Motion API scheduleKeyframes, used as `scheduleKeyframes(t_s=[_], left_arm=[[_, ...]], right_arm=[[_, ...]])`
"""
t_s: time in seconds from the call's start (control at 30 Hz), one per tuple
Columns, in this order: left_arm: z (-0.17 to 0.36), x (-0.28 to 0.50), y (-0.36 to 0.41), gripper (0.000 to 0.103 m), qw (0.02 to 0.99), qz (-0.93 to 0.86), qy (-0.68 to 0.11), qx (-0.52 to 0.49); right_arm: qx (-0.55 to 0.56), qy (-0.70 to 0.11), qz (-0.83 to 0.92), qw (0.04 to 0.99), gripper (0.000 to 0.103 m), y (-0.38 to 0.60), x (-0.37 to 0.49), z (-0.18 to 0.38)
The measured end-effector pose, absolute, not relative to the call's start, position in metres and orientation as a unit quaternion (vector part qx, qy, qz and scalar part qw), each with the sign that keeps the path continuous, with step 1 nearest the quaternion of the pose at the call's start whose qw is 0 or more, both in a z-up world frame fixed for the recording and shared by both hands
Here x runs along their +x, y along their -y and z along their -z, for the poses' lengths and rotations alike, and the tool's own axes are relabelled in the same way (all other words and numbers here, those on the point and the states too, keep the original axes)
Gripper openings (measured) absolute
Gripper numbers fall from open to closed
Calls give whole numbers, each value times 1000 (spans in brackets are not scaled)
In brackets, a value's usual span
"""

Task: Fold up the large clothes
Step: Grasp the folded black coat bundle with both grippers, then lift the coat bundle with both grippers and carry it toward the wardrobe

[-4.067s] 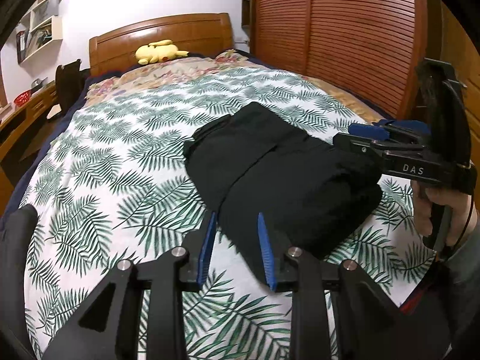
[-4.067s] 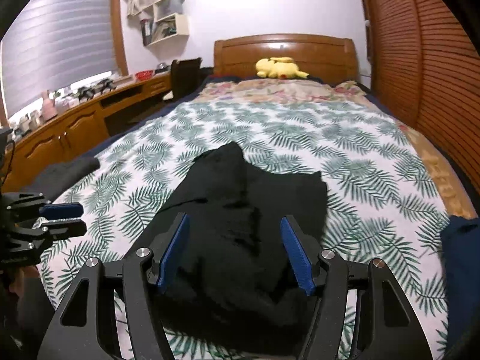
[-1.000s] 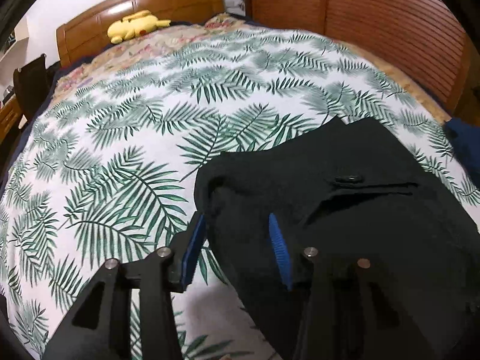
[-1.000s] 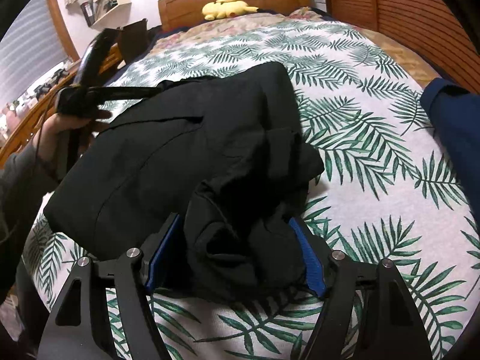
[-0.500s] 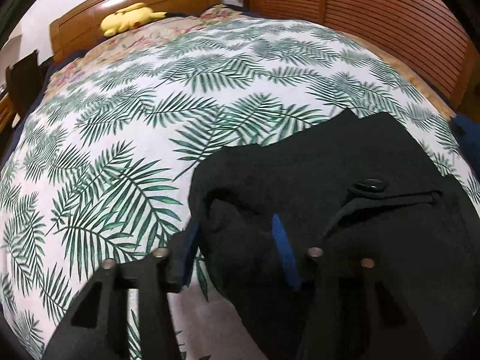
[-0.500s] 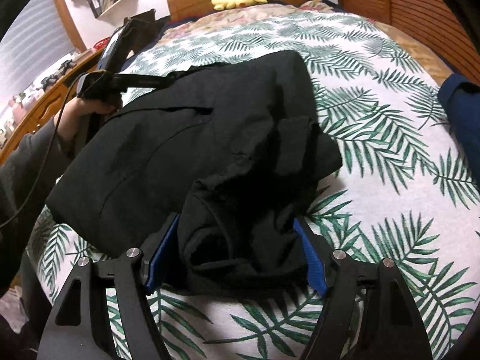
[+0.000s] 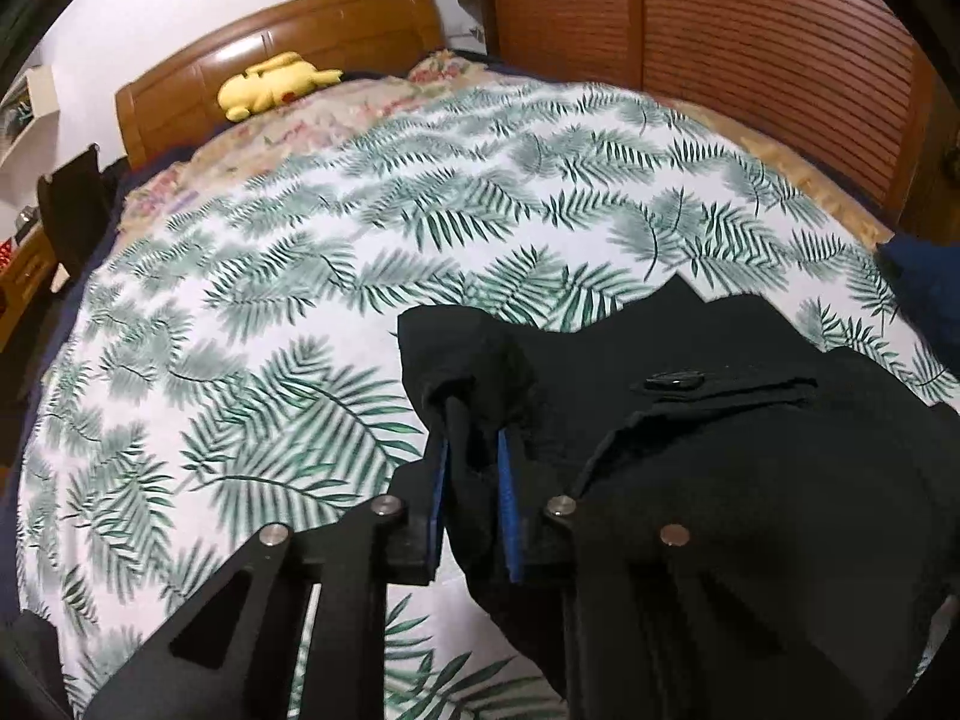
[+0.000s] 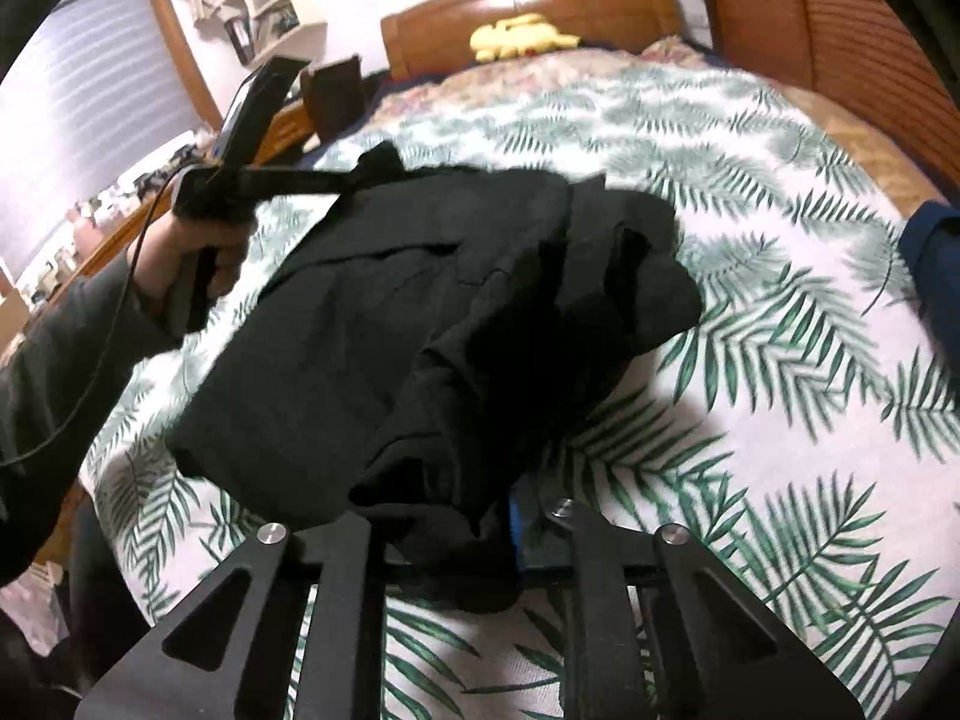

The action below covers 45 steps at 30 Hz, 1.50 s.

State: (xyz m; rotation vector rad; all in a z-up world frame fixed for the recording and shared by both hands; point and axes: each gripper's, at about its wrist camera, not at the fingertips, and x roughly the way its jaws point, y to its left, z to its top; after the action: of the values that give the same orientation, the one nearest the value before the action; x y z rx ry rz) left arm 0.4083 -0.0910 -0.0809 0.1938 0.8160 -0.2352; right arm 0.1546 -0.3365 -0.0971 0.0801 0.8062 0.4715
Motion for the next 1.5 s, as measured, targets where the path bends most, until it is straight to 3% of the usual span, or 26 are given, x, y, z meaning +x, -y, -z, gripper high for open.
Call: scheduleKeyframes(t_s=[0.7,0.9,1.17,1.5], left_arm=[[-32,344,136,9,942,123,-295,103],[-83,334,205,9,949,166,-247,105],[-112,329,323,9,939,241,-221,105],[-102,322,449,9,918,312,-221,103]], right_arm=[[-19,-257,-171,951,9,371,120,3],[-68,-233,-121,963,9,418,97,-46],[-121,-207,-10,971,9,511,52,-105],[-95,-214,93,968,9,605,12,-100]])
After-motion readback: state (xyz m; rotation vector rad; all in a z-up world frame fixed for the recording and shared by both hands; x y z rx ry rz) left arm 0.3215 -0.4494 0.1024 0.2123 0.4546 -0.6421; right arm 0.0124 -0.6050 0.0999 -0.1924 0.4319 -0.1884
